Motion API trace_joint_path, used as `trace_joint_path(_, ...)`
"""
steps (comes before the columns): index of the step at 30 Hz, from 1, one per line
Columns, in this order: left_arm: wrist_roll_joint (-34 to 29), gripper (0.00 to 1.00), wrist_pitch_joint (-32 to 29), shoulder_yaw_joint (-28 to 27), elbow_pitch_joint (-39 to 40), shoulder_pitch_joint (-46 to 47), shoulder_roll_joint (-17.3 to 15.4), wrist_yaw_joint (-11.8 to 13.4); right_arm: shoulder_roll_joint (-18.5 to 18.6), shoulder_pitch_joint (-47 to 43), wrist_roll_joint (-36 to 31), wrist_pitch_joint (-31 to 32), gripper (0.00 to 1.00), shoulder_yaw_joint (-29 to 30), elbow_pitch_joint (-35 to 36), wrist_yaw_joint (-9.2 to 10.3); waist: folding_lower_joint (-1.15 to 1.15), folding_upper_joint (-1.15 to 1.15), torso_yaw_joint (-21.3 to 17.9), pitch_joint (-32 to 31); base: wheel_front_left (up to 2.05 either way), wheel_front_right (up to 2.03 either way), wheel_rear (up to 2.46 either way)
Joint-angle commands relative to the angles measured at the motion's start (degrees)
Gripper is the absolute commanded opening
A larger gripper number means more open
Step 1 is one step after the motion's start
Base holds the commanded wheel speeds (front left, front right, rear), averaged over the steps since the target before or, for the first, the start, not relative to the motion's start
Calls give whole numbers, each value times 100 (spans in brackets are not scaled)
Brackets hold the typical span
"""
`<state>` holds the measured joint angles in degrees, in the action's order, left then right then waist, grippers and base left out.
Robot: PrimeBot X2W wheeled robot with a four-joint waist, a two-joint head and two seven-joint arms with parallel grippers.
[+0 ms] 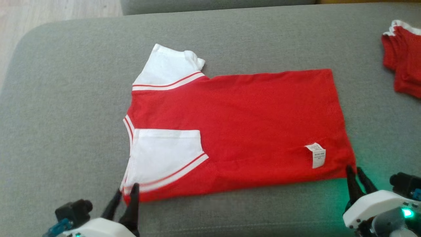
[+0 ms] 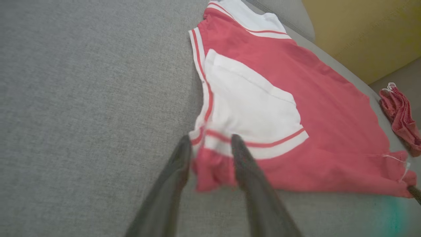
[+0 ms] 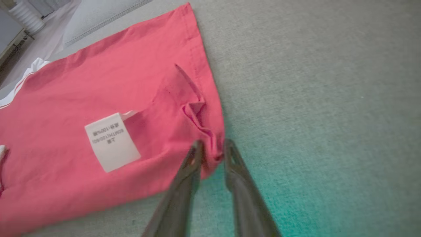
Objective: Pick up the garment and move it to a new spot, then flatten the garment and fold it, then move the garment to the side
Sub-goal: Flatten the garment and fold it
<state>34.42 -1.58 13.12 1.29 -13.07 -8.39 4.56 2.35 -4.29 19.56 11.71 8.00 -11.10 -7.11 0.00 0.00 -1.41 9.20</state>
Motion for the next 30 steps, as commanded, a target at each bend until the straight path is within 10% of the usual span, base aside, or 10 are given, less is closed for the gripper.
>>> trace_joint_path(1, -7, 100, 78, -222, 150, 148, -15, 26, 53, 31, -2, 2, 100, -90, 227, -37, 0, 0, -42, -8, 0, 0, 0)
trace_joint_path(12, -287, 100, -17, -570, 413, 1079, -718, -43, 53, 223, -162, -305, 100, -146, 899, -37, 0, 0, -334, 156, 0, 0, 0)
trace_joint_path(30, -285, 100, -2638, -85, -1254, 5960, -2176, -1070, 53, 2545, -480, -321, 100, -1365, 1132, -37, 0, 0, -912, 2090, 0, 0, 0)
